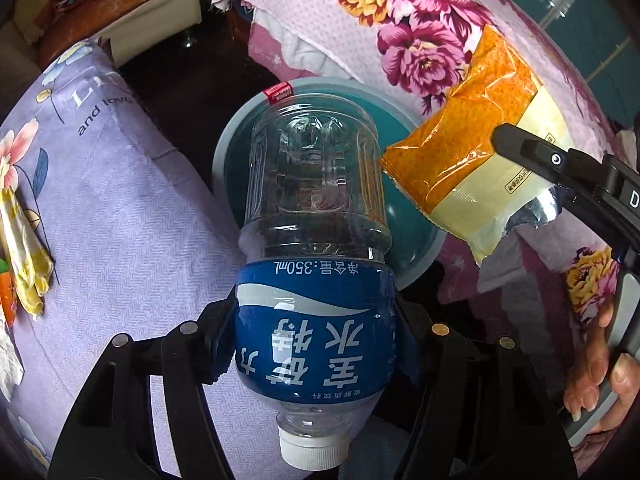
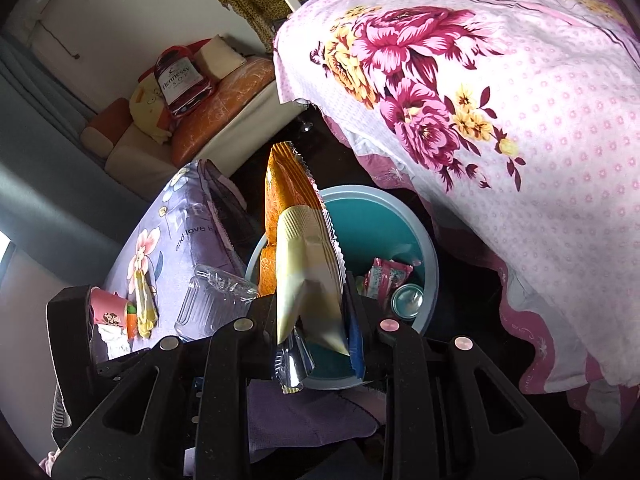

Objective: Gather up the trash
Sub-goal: 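Open the left tool to drop the bottle into the bin, then open the right tool to drop the snack bag into the bin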

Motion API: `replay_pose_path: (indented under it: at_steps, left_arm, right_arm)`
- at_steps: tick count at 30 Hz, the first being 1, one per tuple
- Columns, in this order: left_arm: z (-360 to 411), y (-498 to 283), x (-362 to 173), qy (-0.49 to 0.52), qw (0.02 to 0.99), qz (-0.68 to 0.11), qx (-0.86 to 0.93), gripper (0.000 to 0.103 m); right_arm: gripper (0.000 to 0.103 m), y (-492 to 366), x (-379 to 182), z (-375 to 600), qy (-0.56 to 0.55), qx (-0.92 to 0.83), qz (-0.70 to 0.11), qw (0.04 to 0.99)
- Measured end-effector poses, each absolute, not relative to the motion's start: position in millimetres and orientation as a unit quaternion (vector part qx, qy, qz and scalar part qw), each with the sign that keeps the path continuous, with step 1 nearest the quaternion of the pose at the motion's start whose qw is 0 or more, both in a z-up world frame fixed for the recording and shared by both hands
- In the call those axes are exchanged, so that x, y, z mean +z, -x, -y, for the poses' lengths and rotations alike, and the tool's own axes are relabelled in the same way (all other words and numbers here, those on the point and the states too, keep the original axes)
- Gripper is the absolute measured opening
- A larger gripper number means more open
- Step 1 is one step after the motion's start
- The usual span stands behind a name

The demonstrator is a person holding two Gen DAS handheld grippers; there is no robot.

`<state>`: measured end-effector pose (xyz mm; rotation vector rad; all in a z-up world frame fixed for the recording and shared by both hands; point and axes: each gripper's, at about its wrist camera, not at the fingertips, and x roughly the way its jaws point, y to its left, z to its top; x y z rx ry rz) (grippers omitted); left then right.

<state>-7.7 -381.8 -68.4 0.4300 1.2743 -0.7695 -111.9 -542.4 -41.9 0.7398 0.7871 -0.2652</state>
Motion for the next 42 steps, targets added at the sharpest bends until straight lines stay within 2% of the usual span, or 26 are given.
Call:
replay_pose_path:
  at_steps: [8, 16, 31, 34, 40, 41, 42]
  left_arm:
    - [399, 8, -76, -0.217, 0.714, -0.571, -0.343, 0.066]
    - [397, 7, -73, -0.205, 0.723, -0.566, -0.338, 0.077]
    - [338, -18, -62, -0.139, 0.752, -0.568, -0.306, 0.081]
    - [325, -22, -62, -0.122, 0.753, -0.572, -0.303, 0.087]
    - [302, -24, -61, -0.108, 0.756, -0.572, -0.299, 0.09]
    - [299, -25, -62, -0.106, 0.756, -0.573, -0.298, 0.09]
    - [295, -26, -63, -0.103, 0.755, -0.576, -0.297, 0.091]
  right_arm:
    - [0.025, 112, -56, 551, -0.362, -0.128, -0.383, 0.84]
    - [0.025, 106, -60, 548, -0.363, -0.123, -0.389, 0.838]
    - [0.026, 90, -61, 534, -0.347, -0.116, -0.41, 0.836]
    - [0.027, 84, -62, 526, -0.34, -0.112, -0.417, 0.835]
    - [0.038, 73, -60, 513, -0.327, -0.113, -0.428, 0.835]
    - [0.043, 70, -60, 511, -0.326, -0.113, -0.431, 0.834]
    - [0.052, 68, -60, 509, -0.326, -0.113, -0.433, 0.833]
